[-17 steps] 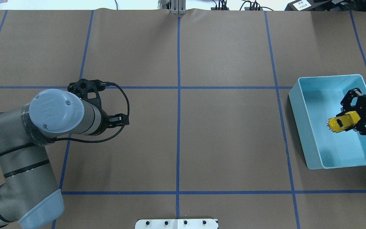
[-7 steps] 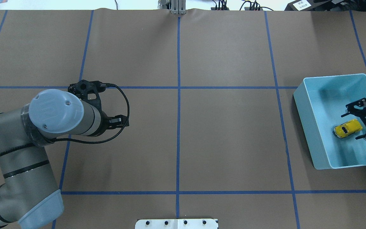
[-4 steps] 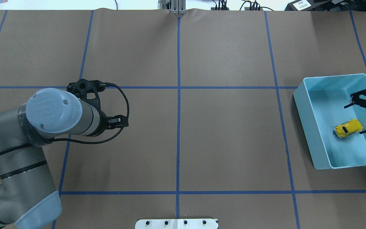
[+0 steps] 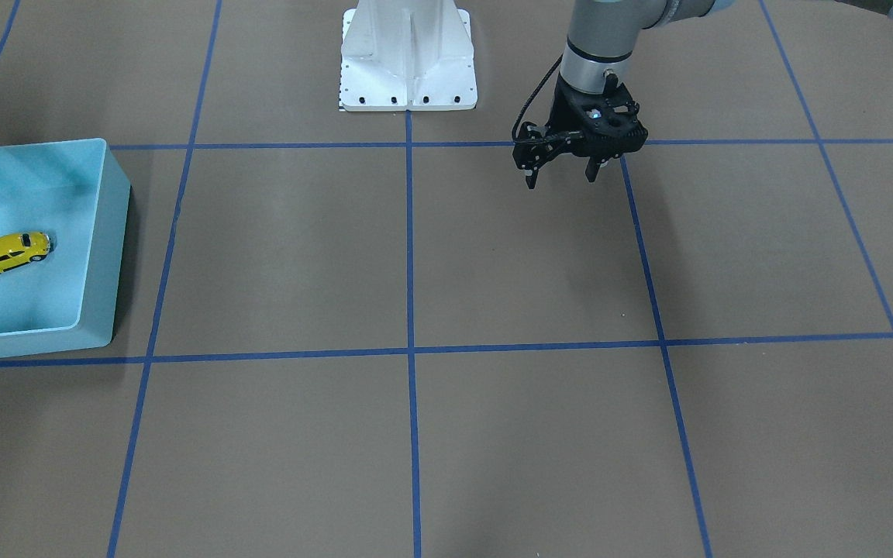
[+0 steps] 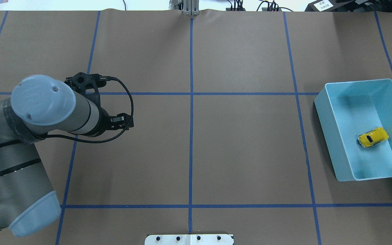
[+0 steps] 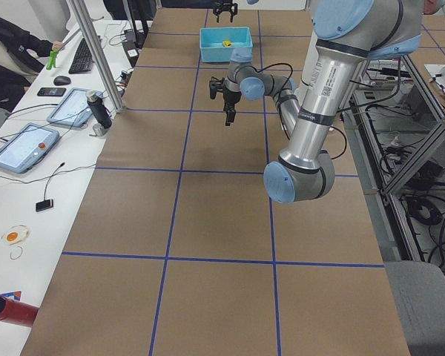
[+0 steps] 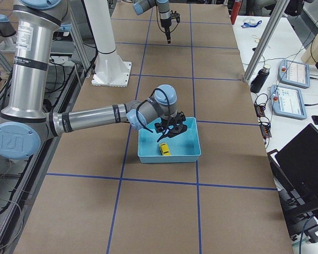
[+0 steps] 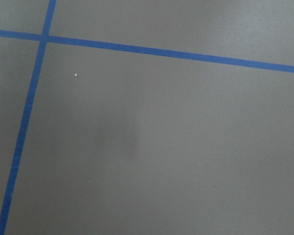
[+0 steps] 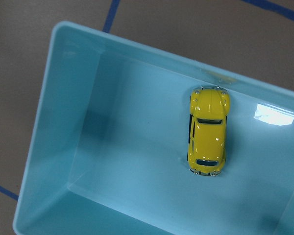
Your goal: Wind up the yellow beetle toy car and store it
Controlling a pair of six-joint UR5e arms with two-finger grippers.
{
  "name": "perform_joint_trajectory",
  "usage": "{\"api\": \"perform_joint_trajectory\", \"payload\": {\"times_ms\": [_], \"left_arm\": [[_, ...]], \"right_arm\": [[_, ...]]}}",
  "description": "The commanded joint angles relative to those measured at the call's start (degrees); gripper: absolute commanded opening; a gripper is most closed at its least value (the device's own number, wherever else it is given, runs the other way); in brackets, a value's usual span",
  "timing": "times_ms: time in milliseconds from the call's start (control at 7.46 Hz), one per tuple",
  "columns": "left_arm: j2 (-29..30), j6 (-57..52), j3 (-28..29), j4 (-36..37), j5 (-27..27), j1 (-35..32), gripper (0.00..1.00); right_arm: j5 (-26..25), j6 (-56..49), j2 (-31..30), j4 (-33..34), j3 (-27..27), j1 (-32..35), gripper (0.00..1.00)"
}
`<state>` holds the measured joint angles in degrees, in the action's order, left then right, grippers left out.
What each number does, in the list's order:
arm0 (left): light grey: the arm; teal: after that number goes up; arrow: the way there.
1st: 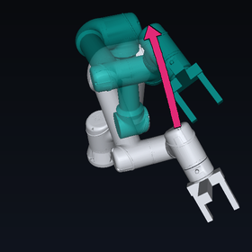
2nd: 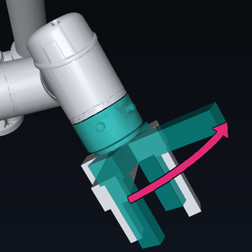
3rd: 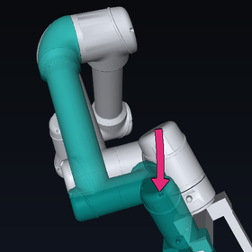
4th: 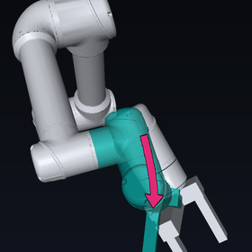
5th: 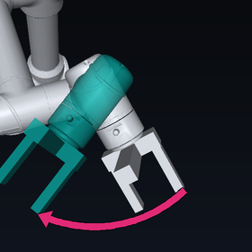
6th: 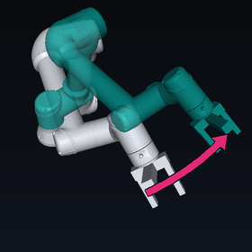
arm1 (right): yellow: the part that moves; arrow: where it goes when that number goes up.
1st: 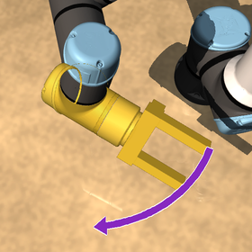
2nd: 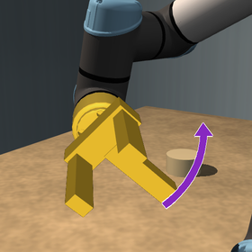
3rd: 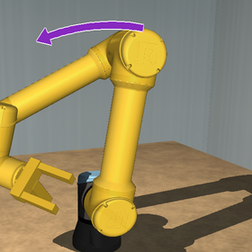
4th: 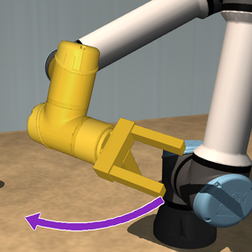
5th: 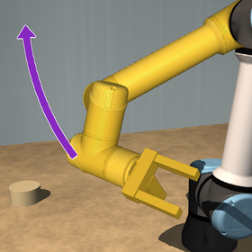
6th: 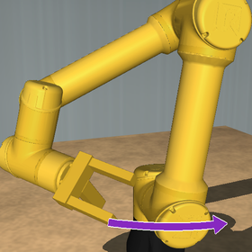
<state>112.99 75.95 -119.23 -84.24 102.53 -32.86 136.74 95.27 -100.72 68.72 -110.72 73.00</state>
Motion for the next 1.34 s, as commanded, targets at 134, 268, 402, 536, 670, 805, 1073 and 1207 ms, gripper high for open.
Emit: {"api": "perform_joint_trajectory", "payload": {"times_ms": [134,268,402,536,670,805,1073,1207], "left_arm": [[-1.53,-4.65,0.14,1.17,6.00,-8.25,1.00],[-2.06,-9.19,0.40,2.92,7.32,-11.76,1.00],[-3.98,-13.33,1.19,3.64,8.90,-15.36,1.00],[-5.13,-18.76,3.46,3.56,11.53,-19.49,1.00],[-6.28,-23.26,5.48,2.95,13.82,-22.75,1.00],[-6.46,-28.35,7.94,2.85,15.32,-25.74,1.00],[-6.55,-39.77,14.17,2.77,19.54,-31.98,1.00],[-6.55,-45.13,17.94,1.81,21.12,-35.14,1.00]], "right_arm": [[-0.25,-18.32,-2.19,3.88,0.59,3.90,1.00],[-0.42,-23.59,-2.64,3.97,1.90,4.69,1.00],[-1.47,-28.17,-3.69,3.97,2.43,4.79,1.00],[-1.91,-34.13,-5.26,4.06,2.70,5.40,1.00],[-1.92,-38.97,-5.97,4.06,3.57,6.01,1.00],[-2.70,-43.55,-6.07,4.06,4.28,5.93,1.00],[-3.23,-56.00,-5.89,4.14,7.95,6.63,1.00],[-3.58,-62.95,-5.81,4.14,10.15,7.42,1.00]]}}
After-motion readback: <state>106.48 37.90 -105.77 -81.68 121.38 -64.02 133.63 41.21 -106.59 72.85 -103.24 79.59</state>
